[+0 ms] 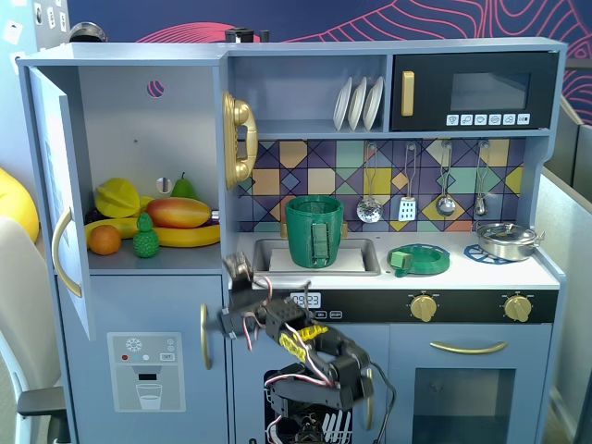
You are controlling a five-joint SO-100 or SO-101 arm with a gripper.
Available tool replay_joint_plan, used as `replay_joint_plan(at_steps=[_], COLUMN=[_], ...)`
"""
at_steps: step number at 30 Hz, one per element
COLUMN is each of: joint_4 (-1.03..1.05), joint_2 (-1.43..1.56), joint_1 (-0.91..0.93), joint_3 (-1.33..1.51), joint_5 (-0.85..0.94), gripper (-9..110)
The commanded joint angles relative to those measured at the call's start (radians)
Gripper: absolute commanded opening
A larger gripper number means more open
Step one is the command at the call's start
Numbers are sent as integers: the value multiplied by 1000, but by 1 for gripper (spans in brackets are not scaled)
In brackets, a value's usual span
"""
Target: Pick up the green pineapple from the left cabinet and place it in the green recipient
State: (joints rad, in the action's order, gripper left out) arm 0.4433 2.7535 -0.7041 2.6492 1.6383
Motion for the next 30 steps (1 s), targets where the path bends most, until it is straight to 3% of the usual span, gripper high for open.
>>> replay_joint_plan(at_steps=[1,15,30], joint_4=[-140,-221,-449], joint_2=[-74,-273,-529], joint_1=[-31,-31,-38], joint_3=[-193,-434,-575], joint_5=[-20,110,-2], gripper=[18,20,29])
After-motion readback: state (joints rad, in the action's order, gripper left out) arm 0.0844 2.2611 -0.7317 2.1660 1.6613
